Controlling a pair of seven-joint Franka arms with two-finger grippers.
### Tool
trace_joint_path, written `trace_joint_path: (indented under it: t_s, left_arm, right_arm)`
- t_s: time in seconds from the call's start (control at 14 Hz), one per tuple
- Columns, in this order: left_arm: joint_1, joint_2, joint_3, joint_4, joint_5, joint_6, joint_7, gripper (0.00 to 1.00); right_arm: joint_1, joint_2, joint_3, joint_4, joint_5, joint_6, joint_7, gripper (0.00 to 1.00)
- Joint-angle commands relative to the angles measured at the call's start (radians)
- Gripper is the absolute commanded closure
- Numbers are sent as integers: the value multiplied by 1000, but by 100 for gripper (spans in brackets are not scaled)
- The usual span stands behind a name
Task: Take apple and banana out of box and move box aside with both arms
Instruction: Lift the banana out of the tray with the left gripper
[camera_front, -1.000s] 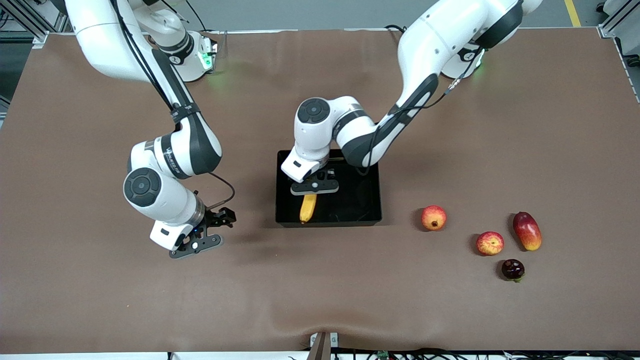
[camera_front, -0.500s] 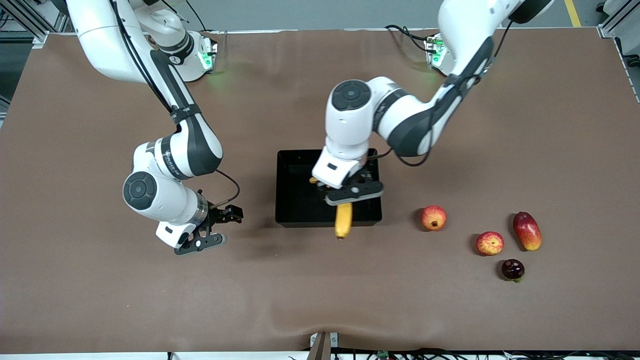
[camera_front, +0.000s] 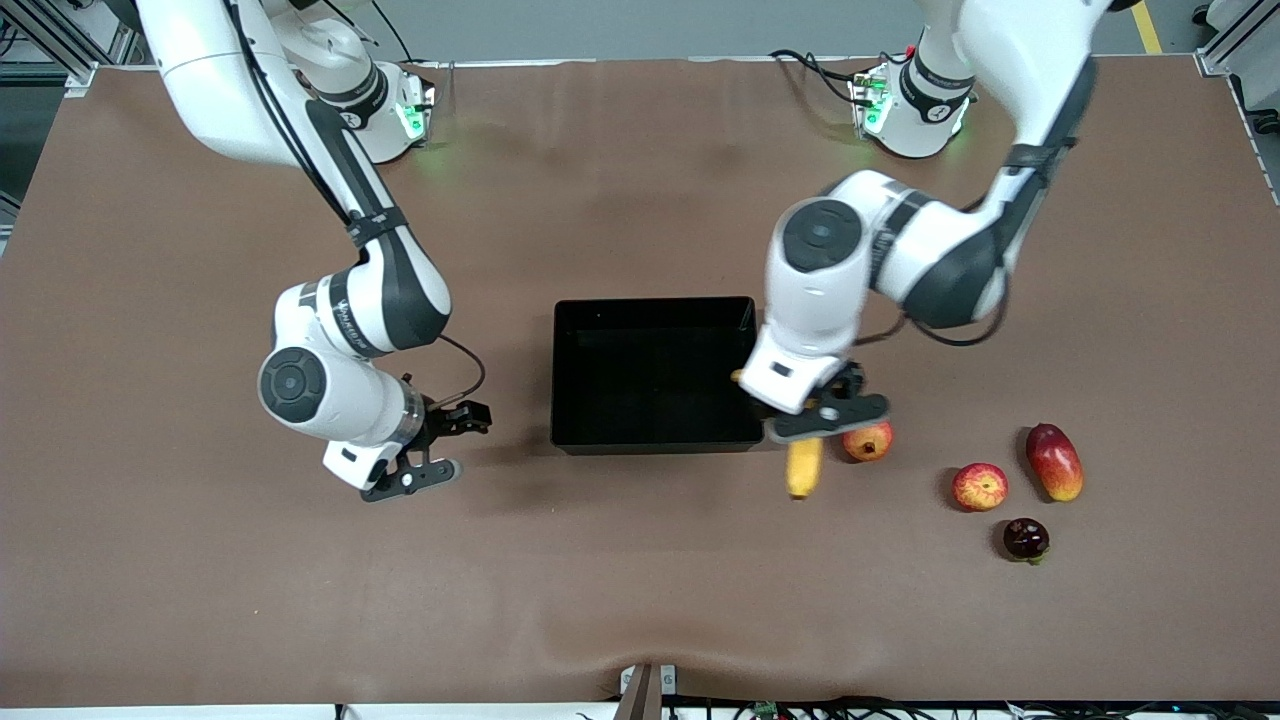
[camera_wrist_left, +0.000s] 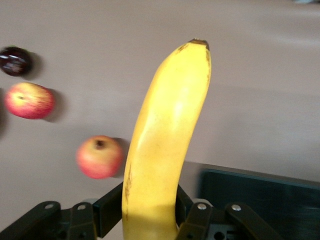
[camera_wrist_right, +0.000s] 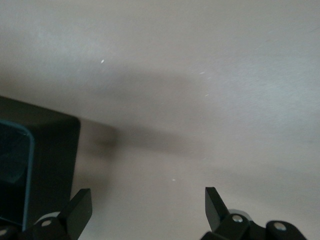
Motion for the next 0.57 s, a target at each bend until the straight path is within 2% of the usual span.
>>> trace_joint_path:
  t_s: [0.0,0.29,0.5]
  left_arm:
    - [83,-106,-4,-147,-21,3,93,100]
    - [229,-167,-4,-295,-19,87,257,100]
    - [367,-163,-2,-409,-19,255,455,100]
  right_arm:
    - [38,-77,-1,-105,22,21,4,0]
    - [132,-188,-1,-377,23,309,78,0]
    - [205,-192,-3,-394,22,324,233,0]
